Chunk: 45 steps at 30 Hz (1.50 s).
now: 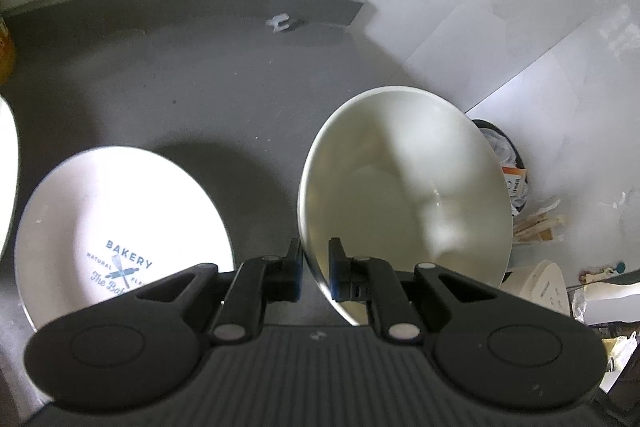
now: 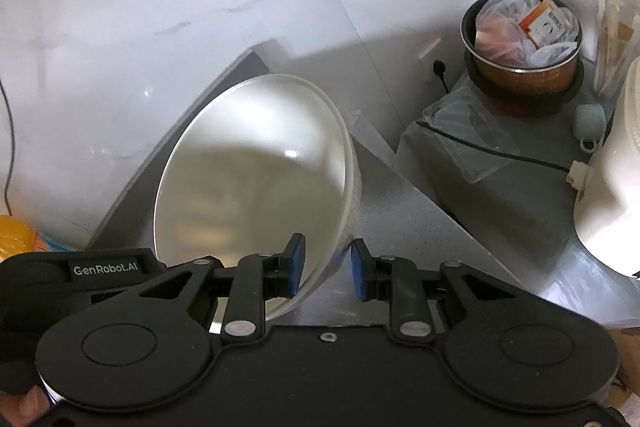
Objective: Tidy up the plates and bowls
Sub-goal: 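Lift the second white bowl with both grippers and carry it over the stacked bowls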
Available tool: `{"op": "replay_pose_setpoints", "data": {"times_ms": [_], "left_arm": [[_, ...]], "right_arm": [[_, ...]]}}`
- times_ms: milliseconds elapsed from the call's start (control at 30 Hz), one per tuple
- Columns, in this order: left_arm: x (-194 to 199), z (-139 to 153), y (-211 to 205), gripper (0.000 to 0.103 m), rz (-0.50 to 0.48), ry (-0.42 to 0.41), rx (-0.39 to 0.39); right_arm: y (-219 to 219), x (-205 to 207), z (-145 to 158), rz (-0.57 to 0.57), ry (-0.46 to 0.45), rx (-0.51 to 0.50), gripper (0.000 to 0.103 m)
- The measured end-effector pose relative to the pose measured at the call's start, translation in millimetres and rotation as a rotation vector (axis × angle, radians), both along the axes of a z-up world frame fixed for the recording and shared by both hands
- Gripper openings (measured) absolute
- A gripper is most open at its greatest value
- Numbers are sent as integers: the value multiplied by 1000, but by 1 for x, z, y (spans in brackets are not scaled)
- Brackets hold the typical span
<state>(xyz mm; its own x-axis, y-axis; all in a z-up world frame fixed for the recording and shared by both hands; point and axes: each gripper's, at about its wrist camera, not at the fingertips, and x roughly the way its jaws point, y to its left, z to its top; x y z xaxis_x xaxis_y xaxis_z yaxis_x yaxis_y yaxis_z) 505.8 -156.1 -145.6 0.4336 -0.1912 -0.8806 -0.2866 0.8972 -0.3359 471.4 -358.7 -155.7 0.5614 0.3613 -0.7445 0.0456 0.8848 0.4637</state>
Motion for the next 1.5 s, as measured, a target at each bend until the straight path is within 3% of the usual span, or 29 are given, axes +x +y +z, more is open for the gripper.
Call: {"op": "replay_pose_setpoints", "data": {"times_ms": [633,1500], "left_arm": [[-55,54,1,11,-14,-75,-11],[-117,72,26,12,-28,-100,-21]], "right_arm": [[-8,-55,52,-2,-94,6,24],[5,-118,71,61,-142,18,25]]}}
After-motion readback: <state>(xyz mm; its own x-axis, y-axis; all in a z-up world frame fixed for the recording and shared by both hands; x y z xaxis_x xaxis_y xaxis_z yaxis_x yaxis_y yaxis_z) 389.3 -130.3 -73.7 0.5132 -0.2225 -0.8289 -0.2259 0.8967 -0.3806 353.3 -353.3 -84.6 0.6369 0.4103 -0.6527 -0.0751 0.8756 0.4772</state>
